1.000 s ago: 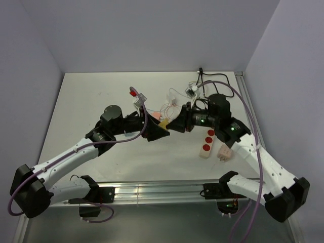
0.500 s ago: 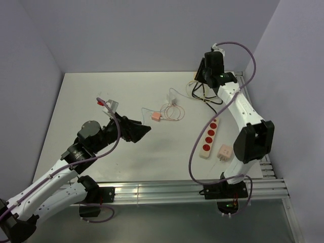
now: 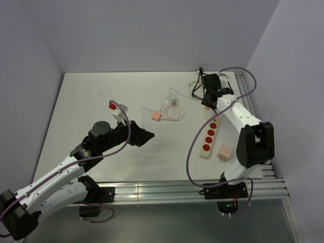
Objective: Insert the plug
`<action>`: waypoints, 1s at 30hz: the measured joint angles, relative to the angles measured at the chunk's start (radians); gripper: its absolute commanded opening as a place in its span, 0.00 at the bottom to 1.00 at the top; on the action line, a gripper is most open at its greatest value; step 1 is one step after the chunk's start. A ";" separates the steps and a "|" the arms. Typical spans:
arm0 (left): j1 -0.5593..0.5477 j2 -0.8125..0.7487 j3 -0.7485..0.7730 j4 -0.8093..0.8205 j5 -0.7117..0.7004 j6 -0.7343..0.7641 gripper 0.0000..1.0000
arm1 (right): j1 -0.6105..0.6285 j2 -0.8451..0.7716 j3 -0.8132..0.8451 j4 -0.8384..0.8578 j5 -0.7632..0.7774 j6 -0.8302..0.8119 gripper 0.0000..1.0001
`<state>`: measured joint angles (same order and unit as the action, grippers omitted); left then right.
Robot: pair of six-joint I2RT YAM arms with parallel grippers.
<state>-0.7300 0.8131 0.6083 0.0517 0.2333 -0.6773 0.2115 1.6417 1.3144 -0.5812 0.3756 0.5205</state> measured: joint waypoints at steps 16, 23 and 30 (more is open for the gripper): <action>0.000 0.016 -0.002 0.059 0.042 -0.020 0.80 | -0.033 -0.139 -0.294 0.029 0.044 0.119 0.00; 0.000 0.040 -0.002 0.064 0.051 -0.024 0.79 | -0.033 -0.141 -0.327 0.084 0.058 0.161 0.00; 0.000 0.055 -0.002 0.072 0.062 -0.027 0.80 | -0.031 -0.159 -0.348 0.100 0.060 0.166 0.00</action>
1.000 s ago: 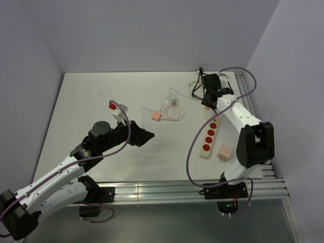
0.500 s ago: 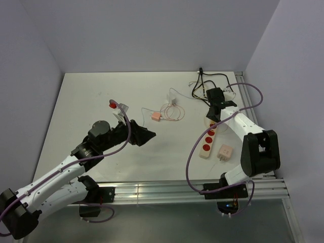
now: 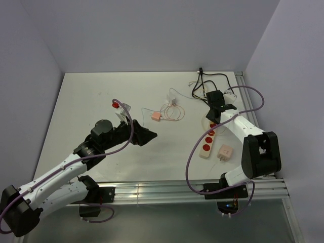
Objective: Insert the plug
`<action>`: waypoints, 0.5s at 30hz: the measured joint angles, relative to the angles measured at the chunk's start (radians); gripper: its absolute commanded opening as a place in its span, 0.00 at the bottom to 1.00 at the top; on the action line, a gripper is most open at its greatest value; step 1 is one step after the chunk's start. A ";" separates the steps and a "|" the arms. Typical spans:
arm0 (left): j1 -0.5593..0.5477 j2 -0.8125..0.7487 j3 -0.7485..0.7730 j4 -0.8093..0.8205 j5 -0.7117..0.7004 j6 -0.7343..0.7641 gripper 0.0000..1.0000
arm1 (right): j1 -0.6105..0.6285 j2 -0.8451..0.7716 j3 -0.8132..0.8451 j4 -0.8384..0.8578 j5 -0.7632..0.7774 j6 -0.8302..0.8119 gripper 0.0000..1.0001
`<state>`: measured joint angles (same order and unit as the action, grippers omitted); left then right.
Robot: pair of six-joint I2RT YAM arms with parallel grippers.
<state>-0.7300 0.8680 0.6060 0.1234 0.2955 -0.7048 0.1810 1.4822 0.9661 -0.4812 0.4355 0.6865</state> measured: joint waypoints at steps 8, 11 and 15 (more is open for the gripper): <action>0.000 0.009 0.000 0.031 0.017 -0.017 0.79 | 0.026 -0.039 -0.038 0.007 0.021 -0.024 0.00; 0.000 0.011 -0.002 0.031 0.021 -0.018 0.79 | 0.034 -0.054 -0.051 0.008 0.031 -0.035 0.00; 0.000 0.011 -0.007 0.030 0.021 -0.018 0.79 | 0.037 -0.064 -0.059 0.001 0.036 -0.052 0.00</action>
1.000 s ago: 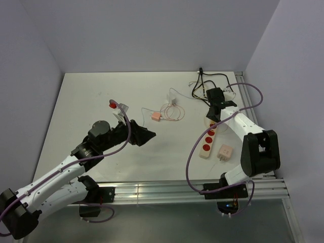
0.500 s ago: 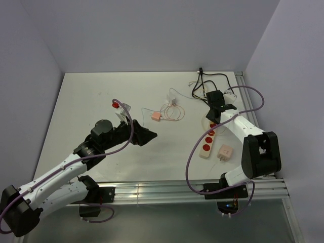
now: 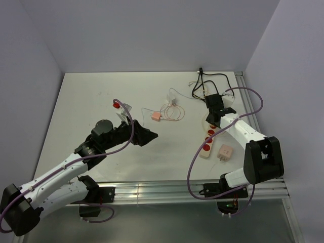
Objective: Insert the plug
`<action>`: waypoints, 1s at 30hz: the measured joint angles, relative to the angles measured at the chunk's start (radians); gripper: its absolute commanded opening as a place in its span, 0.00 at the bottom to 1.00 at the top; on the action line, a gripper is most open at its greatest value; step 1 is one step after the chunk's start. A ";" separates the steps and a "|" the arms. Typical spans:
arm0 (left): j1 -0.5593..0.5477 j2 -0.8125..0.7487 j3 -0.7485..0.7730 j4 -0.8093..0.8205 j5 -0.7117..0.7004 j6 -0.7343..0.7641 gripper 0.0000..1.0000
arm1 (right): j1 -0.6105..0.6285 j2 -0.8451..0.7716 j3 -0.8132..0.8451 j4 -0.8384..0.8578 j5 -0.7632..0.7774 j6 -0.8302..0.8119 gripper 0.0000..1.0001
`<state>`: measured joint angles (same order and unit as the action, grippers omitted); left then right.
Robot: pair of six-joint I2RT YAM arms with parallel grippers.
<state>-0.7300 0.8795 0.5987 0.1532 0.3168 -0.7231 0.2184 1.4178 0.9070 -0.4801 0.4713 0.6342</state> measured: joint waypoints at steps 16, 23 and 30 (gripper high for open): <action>0.000 -0.004 -0.006 -0.001 0.000 0.000 0.80 | 0.013 0.000 -0.018 0.041 -0.010 -0.093 0.00; 0.000 -0.006 -0.006 -0.001 0.000 0.000 0.80 | 0.024 0.004 -0.022 0.060 -0.013 -0.110 0.00; 0.000 -0.006 -0.006 -0.001 0.000 0.000 0.80 | 0.031 0.001 -0.022 0.041 -0.003 -0.104 0.00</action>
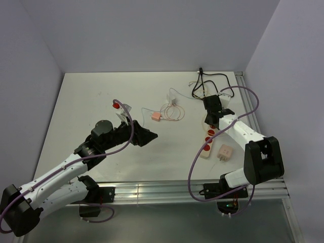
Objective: Insert the plug
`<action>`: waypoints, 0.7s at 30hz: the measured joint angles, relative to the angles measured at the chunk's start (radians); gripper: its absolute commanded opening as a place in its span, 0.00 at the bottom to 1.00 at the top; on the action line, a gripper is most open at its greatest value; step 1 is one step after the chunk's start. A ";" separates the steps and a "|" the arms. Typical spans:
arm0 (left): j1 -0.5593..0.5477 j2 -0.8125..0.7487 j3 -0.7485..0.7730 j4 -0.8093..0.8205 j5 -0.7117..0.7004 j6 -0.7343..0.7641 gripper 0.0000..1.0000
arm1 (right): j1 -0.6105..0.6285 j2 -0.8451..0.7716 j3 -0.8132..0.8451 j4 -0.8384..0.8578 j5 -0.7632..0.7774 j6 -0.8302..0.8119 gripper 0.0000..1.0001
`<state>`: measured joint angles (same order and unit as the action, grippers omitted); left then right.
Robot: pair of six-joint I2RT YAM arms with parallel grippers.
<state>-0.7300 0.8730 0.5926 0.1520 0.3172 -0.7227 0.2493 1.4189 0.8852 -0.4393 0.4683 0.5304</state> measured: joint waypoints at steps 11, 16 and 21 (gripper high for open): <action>0.000 0.003 0.000 0.000 0.008 0.000 0.80 | 0.008 -0.001 0.000 -0.060 -0.029 -0.004 0.00; 0.000 -0.002 0.000 -0.006 0.008 0.001 0.80 | 0.009 0.005 0.005 -0.077 -0.038 -0.005 0.00; 0.000 -0.011 0.000 -0.007 0.007 0.001 0.80 | -0.006 -0.004 0.008 -0.084 -0.064 -0.017 0.00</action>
<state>-0.7300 0.8619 0.5926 0.1452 0.3244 -0.7216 0.2432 1.4147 0.8936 -0.5232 0.4038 0.5133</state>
